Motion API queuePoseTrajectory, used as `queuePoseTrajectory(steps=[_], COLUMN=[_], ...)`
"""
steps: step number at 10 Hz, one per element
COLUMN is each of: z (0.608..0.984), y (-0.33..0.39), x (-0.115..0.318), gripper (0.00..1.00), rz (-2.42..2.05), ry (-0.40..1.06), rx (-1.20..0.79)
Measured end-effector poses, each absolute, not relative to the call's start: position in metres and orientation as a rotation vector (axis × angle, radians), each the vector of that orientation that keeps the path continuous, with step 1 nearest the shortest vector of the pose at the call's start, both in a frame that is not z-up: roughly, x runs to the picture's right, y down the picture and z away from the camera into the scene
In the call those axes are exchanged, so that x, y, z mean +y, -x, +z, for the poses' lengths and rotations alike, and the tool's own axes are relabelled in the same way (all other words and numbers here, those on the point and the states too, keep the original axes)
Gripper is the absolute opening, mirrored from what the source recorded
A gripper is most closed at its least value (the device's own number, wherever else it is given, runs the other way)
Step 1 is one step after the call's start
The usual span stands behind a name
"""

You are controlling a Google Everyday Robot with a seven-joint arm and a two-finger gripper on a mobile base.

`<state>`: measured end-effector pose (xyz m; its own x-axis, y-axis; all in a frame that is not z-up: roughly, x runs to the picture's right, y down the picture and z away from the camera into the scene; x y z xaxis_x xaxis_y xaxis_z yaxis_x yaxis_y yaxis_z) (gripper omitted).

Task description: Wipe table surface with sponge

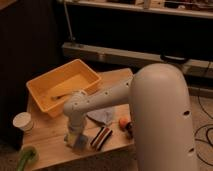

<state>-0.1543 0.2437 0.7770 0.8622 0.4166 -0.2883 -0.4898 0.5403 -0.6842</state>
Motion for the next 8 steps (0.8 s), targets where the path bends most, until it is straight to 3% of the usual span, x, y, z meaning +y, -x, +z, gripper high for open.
queuePoseTrajectory(steps=[8], z=[0.822], y=[0.122], x=[0.211], gripper=[0.06], rz=[0.621], ry=[0.811], rx=[0.163])
